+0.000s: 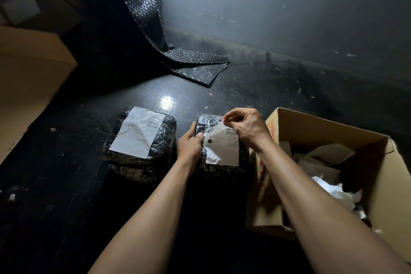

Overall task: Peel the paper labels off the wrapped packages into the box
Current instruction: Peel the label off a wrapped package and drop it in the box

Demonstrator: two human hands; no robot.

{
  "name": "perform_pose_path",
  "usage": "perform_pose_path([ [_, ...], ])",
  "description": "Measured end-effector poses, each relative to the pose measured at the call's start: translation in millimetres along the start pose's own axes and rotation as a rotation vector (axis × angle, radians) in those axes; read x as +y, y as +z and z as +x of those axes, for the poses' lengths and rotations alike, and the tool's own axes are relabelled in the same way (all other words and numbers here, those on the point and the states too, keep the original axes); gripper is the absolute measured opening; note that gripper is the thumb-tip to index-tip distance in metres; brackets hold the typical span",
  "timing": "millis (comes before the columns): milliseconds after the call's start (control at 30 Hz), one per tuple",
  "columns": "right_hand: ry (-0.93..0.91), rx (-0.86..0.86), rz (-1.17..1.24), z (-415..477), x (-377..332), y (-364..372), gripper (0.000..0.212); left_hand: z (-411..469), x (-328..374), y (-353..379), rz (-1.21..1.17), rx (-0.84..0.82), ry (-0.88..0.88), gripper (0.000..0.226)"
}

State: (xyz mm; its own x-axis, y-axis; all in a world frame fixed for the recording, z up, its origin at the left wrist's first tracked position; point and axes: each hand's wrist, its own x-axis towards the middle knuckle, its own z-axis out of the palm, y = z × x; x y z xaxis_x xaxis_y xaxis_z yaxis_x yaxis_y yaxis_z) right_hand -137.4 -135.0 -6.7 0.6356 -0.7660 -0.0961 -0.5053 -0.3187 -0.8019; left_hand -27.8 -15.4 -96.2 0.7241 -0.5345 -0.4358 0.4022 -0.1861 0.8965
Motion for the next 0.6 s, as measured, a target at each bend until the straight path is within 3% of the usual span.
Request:
perform_pose_path([
  [600, -0.028, 0.046, -0.018, -15, 4, 3, 0.017, -6, -3, -10, 0.181, -0.089, 0.085, 0.053],
])
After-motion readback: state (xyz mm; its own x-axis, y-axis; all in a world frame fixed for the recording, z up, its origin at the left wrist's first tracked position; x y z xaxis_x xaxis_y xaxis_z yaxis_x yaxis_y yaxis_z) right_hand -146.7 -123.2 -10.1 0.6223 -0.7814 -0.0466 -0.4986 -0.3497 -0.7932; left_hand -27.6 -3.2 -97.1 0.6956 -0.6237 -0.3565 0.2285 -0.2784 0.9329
